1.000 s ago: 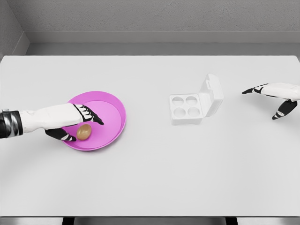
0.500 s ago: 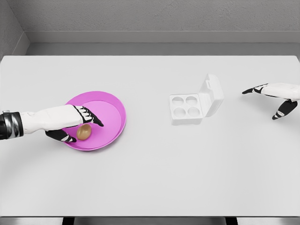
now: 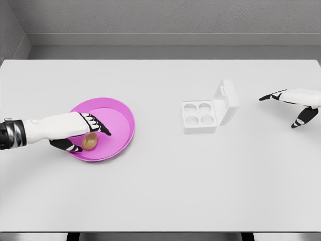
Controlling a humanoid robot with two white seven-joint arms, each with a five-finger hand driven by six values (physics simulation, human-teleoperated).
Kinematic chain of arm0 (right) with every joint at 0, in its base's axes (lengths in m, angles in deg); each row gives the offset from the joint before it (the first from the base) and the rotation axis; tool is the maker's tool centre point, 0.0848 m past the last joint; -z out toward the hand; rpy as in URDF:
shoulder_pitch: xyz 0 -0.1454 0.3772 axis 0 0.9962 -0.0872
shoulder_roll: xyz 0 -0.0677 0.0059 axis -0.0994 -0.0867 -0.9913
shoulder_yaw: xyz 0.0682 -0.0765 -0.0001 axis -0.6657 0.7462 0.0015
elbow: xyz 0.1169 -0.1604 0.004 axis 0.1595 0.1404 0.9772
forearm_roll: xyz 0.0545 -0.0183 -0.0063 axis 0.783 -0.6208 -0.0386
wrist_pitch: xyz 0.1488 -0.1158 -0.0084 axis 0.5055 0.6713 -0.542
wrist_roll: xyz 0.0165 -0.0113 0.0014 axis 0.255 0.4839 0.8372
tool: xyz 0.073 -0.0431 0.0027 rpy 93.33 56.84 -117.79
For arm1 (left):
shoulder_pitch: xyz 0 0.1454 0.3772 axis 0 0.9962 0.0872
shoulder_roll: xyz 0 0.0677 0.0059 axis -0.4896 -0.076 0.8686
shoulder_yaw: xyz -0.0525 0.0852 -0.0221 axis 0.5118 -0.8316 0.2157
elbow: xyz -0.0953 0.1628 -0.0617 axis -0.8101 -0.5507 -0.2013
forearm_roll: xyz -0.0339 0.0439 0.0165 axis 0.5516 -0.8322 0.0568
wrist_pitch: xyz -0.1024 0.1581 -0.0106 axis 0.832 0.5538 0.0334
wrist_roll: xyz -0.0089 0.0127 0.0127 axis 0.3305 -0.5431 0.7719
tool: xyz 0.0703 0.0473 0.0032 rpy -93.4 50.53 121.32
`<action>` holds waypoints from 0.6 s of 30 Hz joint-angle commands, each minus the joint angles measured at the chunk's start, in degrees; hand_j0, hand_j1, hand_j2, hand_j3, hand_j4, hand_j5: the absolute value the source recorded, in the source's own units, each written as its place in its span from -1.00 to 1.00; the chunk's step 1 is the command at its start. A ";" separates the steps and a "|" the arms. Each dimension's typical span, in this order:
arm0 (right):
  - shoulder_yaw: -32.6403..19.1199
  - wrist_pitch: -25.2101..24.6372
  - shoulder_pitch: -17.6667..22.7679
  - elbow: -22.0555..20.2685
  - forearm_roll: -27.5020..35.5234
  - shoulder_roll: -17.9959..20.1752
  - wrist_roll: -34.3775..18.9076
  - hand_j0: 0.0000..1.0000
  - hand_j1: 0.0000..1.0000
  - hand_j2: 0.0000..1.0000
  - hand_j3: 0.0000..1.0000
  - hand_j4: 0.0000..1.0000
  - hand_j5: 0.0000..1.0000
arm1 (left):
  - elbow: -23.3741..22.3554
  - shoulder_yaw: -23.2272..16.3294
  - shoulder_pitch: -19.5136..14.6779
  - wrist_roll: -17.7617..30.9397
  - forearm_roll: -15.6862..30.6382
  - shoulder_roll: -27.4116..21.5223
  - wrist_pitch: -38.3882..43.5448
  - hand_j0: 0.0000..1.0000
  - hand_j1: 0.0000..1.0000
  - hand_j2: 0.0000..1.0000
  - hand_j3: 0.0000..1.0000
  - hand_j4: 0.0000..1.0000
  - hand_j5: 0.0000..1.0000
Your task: Pack egg into the box and close the box lid
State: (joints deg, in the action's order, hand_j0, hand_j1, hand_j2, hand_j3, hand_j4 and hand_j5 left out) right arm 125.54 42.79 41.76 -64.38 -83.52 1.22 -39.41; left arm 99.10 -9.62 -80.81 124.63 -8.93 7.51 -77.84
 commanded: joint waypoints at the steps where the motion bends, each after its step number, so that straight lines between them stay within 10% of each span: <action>1: -0.06 -0.14 0.00 -0.02 0.32 0.08 0.02 1.00 1.00 1.00 1.00 1.00 1.00 | 0.03 0.39 0.00 -0.02 -0.51 0.15 0.15 0.71 0.71 0.71 0.71 0.71 0.71; 18: -0.06 -0.14 0.00 -0.02 0.32 0.08 0.02 1.00 1.00 1.00 1.00 1.00 1.00 | -0.67 0.04 0.26 -0.02 -0.69 0.59 0.15 0.67 0.67 0.67 0.67 0.67 0.67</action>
State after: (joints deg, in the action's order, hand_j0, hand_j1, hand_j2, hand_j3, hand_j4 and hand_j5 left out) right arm 125.56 42.79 41.76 -64.38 -83.52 1.23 -39.41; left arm 98.44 -9.61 -80.55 124.63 -9.98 8.12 -77.84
